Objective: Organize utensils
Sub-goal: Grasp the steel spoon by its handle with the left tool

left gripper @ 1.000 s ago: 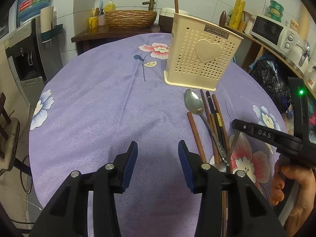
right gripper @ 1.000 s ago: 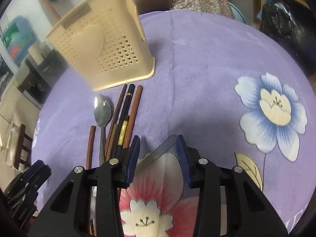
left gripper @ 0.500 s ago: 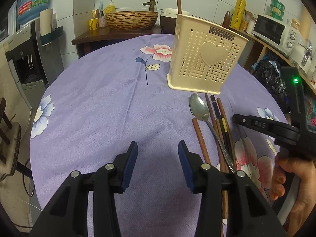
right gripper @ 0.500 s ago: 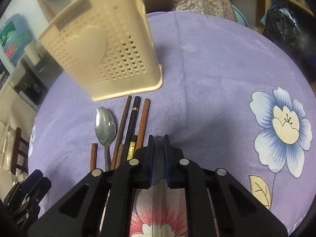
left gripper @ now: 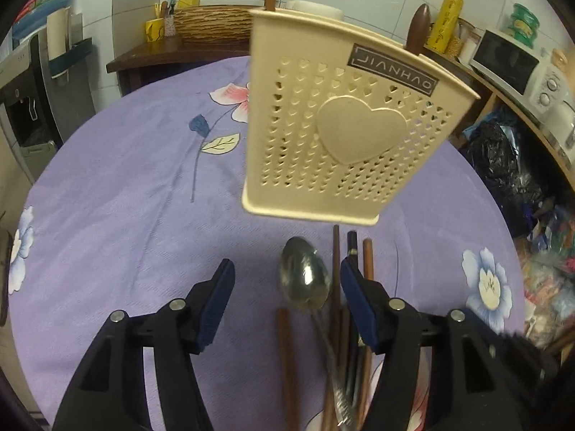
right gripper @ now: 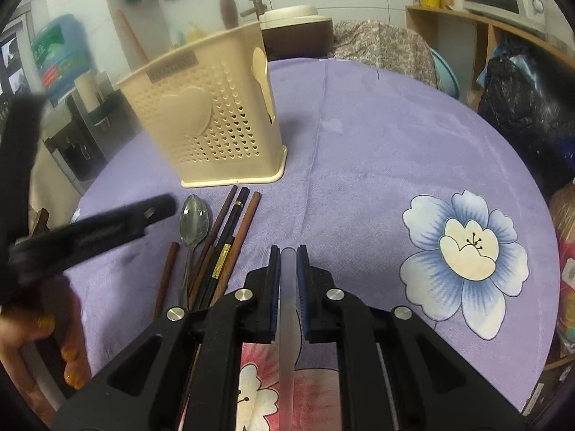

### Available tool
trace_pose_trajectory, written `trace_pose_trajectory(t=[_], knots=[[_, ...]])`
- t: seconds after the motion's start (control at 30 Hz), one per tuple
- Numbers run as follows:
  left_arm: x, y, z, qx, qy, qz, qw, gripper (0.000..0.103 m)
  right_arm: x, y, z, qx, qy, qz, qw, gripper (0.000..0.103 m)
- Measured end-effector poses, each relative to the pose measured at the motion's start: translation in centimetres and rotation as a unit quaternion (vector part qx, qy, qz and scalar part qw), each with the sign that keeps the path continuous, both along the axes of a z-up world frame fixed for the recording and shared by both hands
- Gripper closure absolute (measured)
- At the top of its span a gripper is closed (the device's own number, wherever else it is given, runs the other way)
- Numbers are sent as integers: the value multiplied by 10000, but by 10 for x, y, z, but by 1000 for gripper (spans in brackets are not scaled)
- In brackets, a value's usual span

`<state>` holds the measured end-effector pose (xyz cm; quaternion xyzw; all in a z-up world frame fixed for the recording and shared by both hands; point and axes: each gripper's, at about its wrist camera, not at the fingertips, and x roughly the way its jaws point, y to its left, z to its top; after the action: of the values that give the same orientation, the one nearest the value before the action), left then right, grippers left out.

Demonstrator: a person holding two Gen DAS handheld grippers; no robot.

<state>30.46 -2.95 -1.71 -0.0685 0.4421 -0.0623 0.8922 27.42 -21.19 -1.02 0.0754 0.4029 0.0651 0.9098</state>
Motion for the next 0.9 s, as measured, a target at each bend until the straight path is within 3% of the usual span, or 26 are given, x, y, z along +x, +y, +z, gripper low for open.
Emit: trace_pose_trajectory(t=[0.27,0.5,0.63,0.9], knots=[[31,-1,-13,-138,393,782,9961,42,-9,4,2,-64,-87,76,9999,93],[36,-12,-26,175,629,785,9948,45,-11,3,-3,31,-51,82,9999,93],[28,-20,-27,411,538,667,9955,47,-9,1,-3,51,-48,53,10000,93],[7,-30,-25,334,522,446,9971,65,-6,-3,1,146,-64,15,9999,93]])
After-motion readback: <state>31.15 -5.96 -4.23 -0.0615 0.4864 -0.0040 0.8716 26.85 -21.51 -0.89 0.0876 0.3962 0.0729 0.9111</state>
